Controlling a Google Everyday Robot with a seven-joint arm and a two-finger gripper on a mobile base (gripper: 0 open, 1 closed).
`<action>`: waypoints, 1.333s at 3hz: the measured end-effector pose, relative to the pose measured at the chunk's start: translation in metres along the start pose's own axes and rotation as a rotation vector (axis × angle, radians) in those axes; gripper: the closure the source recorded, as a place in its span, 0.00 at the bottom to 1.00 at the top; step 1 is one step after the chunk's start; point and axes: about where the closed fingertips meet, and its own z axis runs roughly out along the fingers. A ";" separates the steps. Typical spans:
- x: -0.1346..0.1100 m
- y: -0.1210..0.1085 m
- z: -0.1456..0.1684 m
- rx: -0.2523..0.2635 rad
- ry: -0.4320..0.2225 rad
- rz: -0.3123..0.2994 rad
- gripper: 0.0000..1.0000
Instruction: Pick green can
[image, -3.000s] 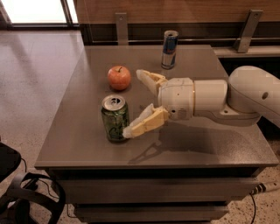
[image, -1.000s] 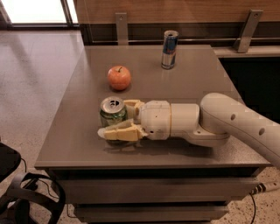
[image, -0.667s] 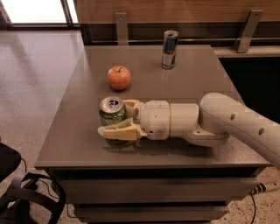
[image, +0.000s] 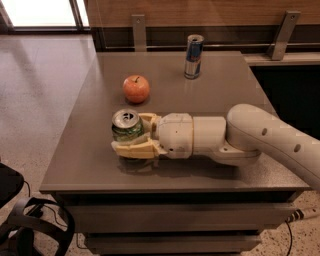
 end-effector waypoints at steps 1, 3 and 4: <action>-0.006 -0.002 -0.001 -0.007 0.000 -0.017 1.00; -0.087 -0.009 -0.042 0.013 0.019 -0.223 1.00; -0.127 -0.008 -0.059 0.040 0.035 -0.327 1.00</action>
Offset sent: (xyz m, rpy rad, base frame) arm 0.0062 -0.0514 0.1082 -0.0466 -0.2569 0.0151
